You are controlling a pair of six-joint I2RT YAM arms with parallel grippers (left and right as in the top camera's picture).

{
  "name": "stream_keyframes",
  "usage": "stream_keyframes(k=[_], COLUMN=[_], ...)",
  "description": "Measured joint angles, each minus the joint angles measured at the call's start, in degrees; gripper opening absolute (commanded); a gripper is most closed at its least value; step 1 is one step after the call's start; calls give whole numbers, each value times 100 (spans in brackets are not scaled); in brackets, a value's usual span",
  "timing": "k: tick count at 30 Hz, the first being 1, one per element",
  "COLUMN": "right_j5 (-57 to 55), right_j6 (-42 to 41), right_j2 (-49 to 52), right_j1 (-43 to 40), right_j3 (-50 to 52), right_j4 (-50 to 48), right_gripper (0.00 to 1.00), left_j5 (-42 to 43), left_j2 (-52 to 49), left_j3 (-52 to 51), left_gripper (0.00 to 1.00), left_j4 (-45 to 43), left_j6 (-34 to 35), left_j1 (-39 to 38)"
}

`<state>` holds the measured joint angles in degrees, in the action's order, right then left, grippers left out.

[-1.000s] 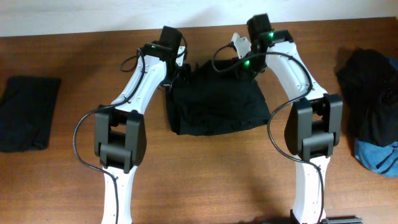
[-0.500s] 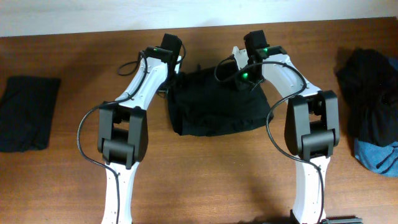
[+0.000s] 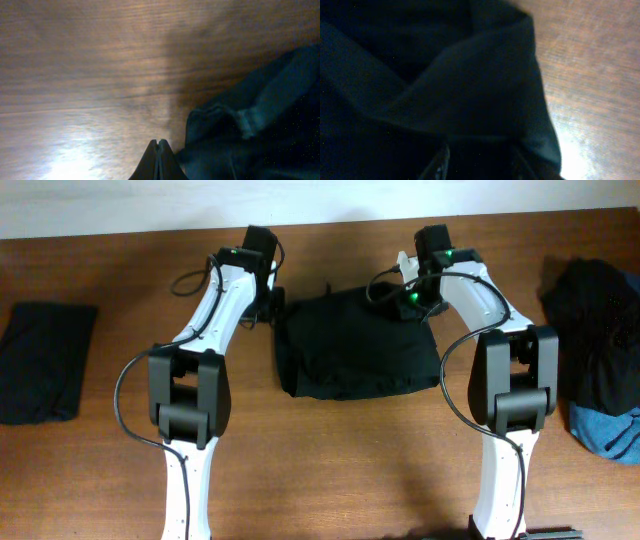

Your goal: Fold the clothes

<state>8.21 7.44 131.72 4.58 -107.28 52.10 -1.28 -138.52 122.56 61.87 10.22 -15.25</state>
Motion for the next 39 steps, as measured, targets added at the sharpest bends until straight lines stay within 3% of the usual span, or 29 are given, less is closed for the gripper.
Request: stream_keyframes(k=[7,10,13,21,29,39], right_j5=[197,238,254,435,581,938], right_j6=[-15,-24,-42,-175,-472,-568], right_j2=[35,33,24,24,24,-52], right_j1=[-7,-7,-7,-11,-11,-11], right_j3=[-1731,-2629,-3156,-3318,-3283,-1856], right_j4=[1937,2900,3591,4448,4492,4476], right_gripper=[45,35,4,4,4,4], left_j5=[-63,138,533,1049,1051,1049], left_j2=[879,1263,1469,1478,1475,1478], left_j3=[153,229,289,291,291,-573], left_gripper=[0,1,0,0,0,0], left_j4=[247,455,629,1084,1552,662], left_j6=[-13,-13,-13,-13,-9,354], left_j1=[-63,-140,-205,-492,-1049,-1327])
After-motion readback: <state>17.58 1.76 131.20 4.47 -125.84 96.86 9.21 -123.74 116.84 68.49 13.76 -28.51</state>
